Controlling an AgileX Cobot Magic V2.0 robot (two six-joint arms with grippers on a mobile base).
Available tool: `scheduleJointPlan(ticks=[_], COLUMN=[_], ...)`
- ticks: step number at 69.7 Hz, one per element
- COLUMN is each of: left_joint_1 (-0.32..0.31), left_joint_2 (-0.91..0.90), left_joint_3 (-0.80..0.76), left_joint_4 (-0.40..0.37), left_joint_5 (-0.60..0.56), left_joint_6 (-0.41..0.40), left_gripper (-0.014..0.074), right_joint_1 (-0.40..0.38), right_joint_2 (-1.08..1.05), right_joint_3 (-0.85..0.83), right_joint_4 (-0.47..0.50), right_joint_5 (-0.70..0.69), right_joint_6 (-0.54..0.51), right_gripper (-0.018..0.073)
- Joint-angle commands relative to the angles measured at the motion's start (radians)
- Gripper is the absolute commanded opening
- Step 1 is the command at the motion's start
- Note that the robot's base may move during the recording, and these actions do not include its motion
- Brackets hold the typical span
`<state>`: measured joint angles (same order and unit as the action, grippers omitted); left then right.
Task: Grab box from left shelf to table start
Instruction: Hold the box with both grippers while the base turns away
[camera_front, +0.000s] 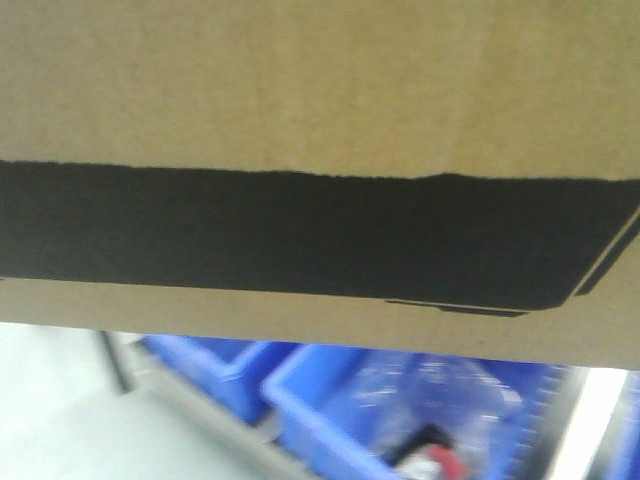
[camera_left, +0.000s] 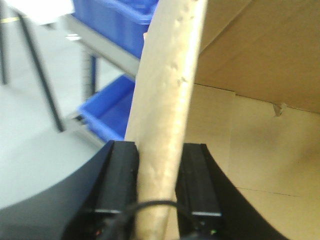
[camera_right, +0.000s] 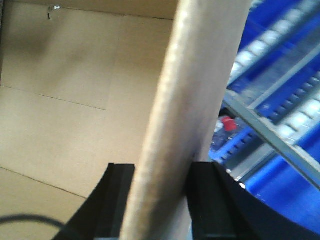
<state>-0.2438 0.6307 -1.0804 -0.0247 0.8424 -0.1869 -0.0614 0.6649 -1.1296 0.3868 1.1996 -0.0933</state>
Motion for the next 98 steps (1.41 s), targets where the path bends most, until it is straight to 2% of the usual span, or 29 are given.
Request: scheduleJointPlan(ticks=[1,98], left_joint_1=[-0.019,-0.019], left_joint_2=[-0.014,-0.014], left_joint_3=[-0.036,-0.036], left_joint_4=[-0.131,-0.135], left_joint_5=[-0.091,-0.091], left_joint_6=[0.11,0.11], left_gripper=[-0.0092,-0.0092], right_joint_1=[-0.009,-0.009], right_joint_2=[0.01,0.01], right_joint_3=[-0.031,-0.031], right_joint_4=[0.002,0.002], right_joint_5=[-0.165,-0.165], right_joint_6=[-0.028,-0.028], right_gripper=[0.0057,0.0057])
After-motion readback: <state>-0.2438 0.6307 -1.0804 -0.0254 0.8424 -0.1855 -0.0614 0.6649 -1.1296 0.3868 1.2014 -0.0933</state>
